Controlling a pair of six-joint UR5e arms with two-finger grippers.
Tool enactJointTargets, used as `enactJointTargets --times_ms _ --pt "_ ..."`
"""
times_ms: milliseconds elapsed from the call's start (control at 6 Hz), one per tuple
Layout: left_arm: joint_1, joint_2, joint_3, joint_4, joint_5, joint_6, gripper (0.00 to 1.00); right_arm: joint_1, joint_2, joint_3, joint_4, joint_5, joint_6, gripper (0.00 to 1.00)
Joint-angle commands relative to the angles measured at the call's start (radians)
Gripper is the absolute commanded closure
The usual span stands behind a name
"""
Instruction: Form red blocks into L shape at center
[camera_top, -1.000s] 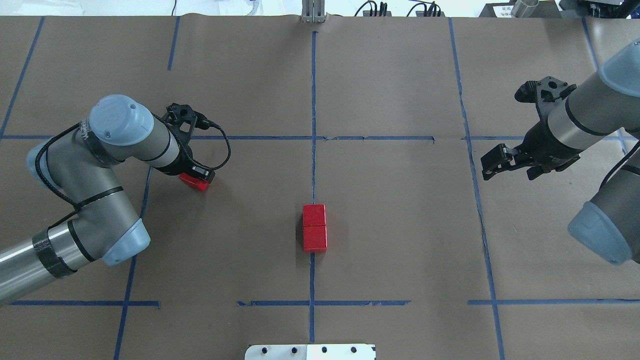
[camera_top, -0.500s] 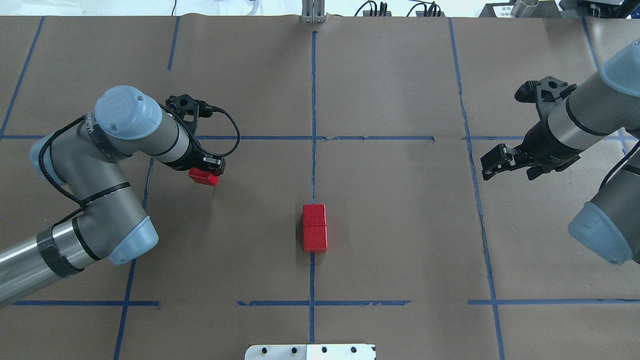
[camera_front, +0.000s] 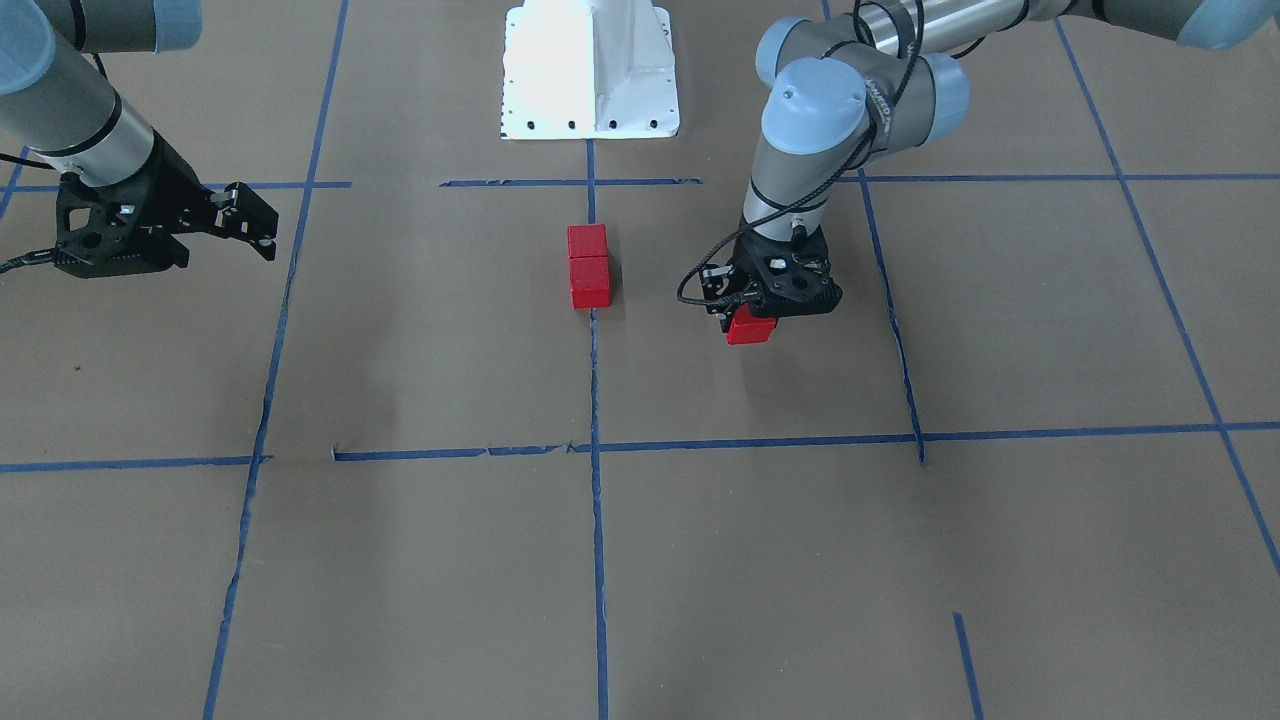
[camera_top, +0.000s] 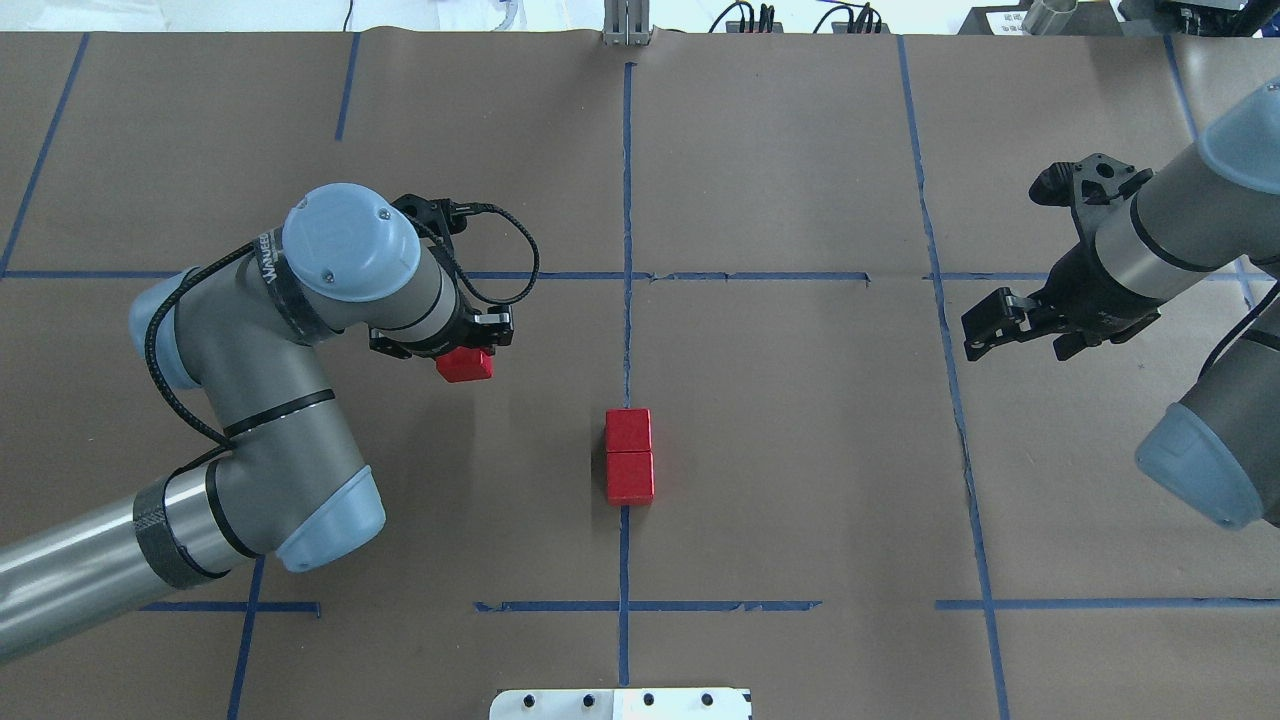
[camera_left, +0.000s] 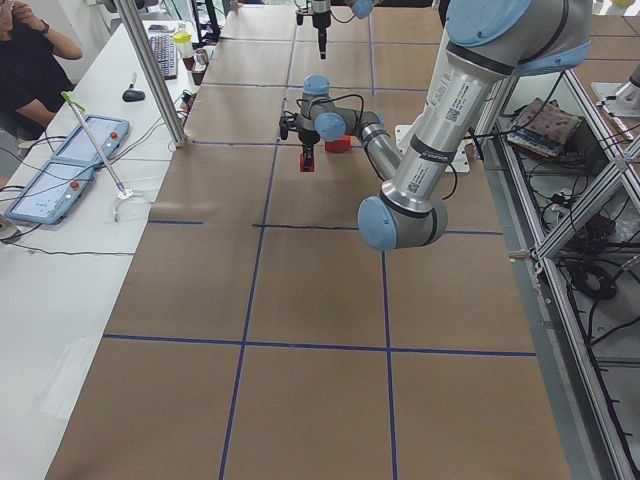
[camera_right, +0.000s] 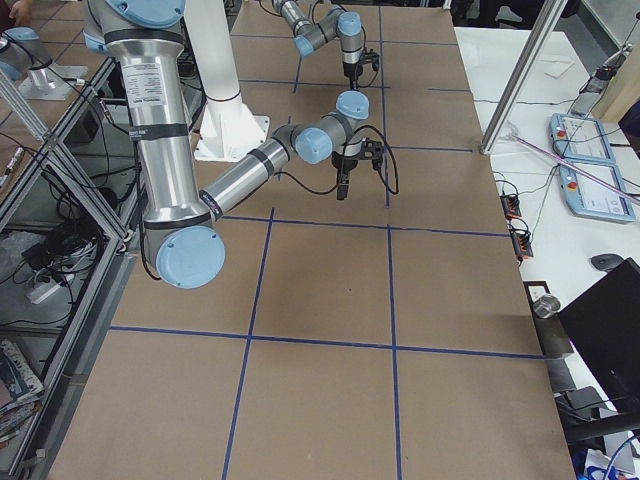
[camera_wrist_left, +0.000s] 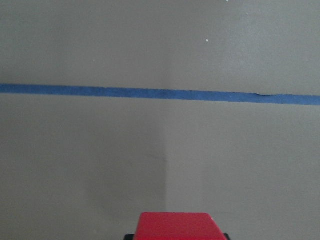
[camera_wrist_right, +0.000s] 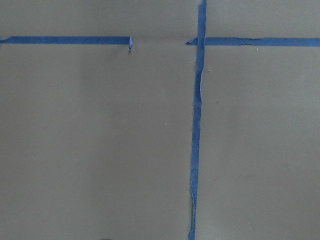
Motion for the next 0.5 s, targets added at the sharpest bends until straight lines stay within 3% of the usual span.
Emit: enactJointTargets --times_ms 0,333 --pt "0.051 -0.012 -0.040 0.052 0.007 -0.443 1.00 0.000 0.000 -0.005 0.000 0.000 -0.002 0.00" --pt "0.094 -0.028 -0.048 0.058 0.072 -0.875 1.00 0.000 0.000 -0.005 0.000 -0.002 0.000 0.00"
